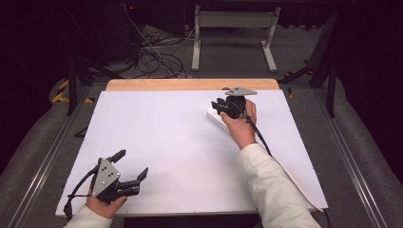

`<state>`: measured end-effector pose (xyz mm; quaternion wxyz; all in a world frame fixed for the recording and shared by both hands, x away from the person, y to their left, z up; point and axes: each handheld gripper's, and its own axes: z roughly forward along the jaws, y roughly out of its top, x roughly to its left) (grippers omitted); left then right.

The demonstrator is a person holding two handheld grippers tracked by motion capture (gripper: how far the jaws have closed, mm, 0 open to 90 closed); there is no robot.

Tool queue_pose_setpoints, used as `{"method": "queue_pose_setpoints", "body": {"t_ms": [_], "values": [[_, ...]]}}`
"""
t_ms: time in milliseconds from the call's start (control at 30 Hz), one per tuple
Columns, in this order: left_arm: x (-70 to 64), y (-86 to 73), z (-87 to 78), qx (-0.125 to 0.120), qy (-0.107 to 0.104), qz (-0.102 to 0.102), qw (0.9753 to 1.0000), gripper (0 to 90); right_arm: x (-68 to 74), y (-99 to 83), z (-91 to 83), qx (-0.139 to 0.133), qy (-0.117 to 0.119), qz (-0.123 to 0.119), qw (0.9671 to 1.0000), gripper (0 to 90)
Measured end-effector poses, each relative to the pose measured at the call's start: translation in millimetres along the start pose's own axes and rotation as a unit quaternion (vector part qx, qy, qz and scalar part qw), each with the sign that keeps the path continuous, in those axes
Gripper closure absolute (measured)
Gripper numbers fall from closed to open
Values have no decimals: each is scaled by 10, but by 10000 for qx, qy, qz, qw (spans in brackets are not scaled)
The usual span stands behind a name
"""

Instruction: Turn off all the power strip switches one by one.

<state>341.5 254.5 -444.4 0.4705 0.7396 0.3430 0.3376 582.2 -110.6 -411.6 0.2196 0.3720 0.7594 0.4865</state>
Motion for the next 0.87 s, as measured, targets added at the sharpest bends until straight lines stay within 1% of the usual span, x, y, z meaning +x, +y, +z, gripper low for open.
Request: {"method": "queue_pose_setpoints", "body": {"t_ms": [33,100,133,200,233,267,333,400,500,533,633,700,800,867], "values": [[0,-1,0,-4,-2,-28,10000,117,14,7,-55,-71,26,-27,10000,508],[2,-2,1,2,3,-25,10000,117,45,9,-203,-213,182,-106,9996,445],[4,-1,-1,9,10,-1,10000,117,72,2,-293,-279,271,-83,9992,420],[-3,-2,-3,1,5,-46,10000,117,122,-36,-474,-389,435,-205,9981,378],[-5,-1,-5,4,8,-53,10000,117,148,-69,-561,-403,507,-260,9976,355],[-4,0,-7,1,22,-41,10000,117,167,-109,-646,-414,577,-321,9970,329],[-6,4,-10,-6,32,-55,10000,116,178,-210,-802,-440,632,-360,9964,285],[-10,9,-8,-13,37,-68,10000,115,175,-322,-943,-483,717,-324,9957,241],[-14,13,-11,-16,34,-68,10000,113,163,-515,-1130,-626,777,-280,9946,209],[-10,14,-15,-15,40,-57,10000,112,153,-585,-1179,-627,798,-288,9944,203],[-6,10,-25,-20,3,-146,9999,108,131,-808,-1307,-613,882,-249,9939,199],[2,7,-34,-21,0,-143,9999,108,113,-957,-1375,-484,854,-337,9946,201],[13,2,-51,-31,-13,-174,9998,106,93,-1162,-1438,-335,865,-283,9953,203],[17,-4,-58,-31,-13,-190,9998,103,87,-1255,-1464,-243,885,-375,9951,210]]}}
